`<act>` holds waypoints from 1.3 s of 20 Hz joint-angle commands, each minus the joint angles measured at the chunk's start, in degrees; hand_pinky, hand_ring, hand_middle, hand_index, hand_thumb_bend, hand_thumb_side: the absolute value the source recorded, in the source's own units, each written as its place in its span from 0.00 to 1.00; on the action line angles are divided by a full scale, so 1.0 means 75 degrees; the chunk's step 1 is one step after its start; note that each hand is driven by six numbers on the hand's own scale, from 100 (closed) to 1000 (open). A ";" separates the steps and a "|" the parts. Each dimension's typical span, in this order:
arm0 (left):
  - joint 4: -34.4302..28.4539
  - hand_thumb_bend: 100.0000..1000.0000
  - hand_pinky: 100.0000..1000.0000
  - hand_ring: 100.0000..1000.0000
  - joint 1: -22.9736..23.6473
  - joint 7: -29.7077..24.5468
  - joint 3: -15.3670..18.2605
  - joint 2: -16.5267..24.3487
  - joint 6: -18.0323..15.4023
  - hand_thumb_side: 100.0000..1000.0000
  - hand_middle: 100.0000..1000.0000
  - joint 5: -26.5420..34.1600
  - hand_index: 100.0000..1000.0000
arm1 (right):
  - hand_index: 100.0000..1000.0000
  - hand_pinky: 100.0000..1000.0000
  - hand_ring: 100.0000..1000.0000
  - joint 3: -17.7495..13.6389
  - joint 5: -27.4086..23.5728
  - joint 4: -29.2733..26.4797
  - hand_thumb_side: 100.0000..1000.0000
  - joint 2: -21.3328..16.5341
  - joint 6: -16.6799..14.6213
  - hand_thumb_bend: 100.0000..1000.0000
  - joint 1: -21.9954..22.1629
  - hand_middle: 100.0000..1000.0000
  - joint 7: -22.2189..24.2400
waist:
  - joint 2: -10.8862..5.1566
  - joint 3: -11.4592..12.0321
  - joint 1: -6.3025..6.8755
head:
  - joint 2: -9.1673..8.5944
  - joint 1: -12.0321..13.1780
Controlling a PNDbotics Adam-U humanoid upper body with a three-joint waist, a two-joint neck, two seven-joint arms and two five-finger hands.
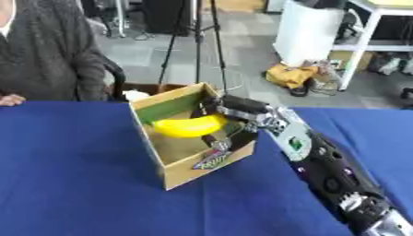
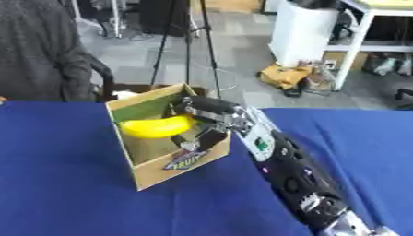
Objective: Pick up objects on the table and place them in the box.
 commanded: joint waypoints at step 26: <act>-0.0009 0.19 0.49 0.60 0.0027 0.0157 0.0245 0.0158 -0.0011 1.00 0.46 -0.0125 0.67 | 0.77 0.54 0.66 -0.0593 -0.0569 -0.0962 0.26 -0.0435 0.0079 0.00 0.0437 0.72 -0.0538 | -0.0315 -0.0899 0.0141 | 0.0017 0.0502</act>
